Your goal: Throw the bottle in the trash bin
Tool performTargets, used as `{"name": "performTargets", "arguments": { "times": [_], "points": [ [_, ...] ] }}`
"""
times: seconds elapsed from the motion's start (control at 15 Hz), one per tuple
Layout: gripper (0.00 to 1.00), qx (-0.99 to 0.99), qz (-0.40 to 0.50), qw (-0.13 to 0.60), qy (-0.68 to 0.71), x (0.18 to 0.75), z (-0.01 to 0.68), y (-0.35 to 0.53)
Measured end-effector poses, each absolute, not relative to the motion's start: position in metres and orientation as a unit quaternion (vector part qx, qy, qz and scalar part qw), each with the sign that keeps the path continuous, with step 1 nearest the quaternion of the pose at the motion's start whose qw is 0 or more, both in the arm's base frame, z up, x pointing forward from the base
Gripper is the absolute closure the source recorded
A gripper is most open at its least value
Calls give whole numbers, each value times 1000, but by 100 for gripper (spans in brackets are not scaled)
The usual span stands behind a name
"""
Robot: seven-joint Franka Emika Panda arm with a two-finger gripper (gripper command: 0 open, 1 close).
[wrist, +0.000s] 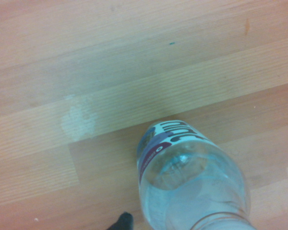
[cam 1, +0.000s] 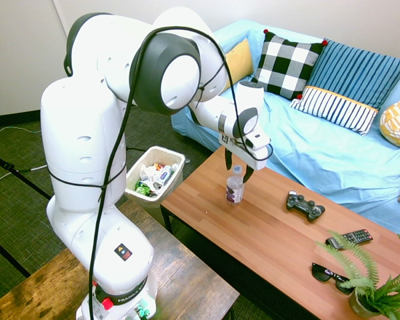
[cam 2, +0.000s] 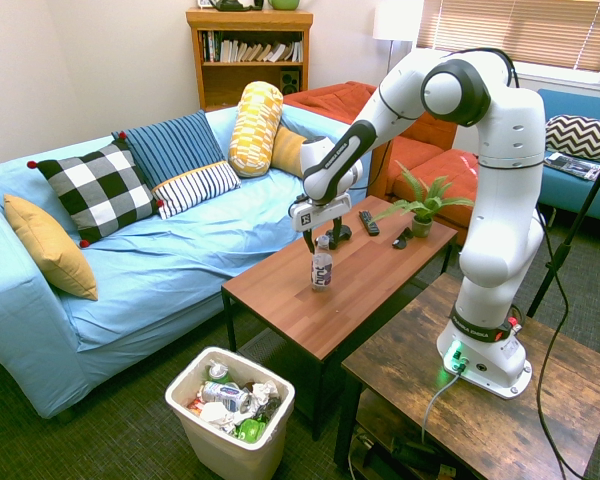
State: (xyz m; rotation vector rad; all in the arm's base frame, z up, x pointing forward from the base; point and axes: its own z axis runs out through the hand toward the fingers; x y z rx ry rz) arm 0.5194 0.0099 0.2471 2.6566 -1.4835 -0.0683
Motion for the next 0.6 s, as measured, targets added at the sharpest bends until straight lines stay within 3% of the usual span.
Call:
{"name": "performTargets", "arguments": {
  "times": [0.6],
  "points": [
    [100,870,-24,49,-490,523,251,7]
  ]
}}
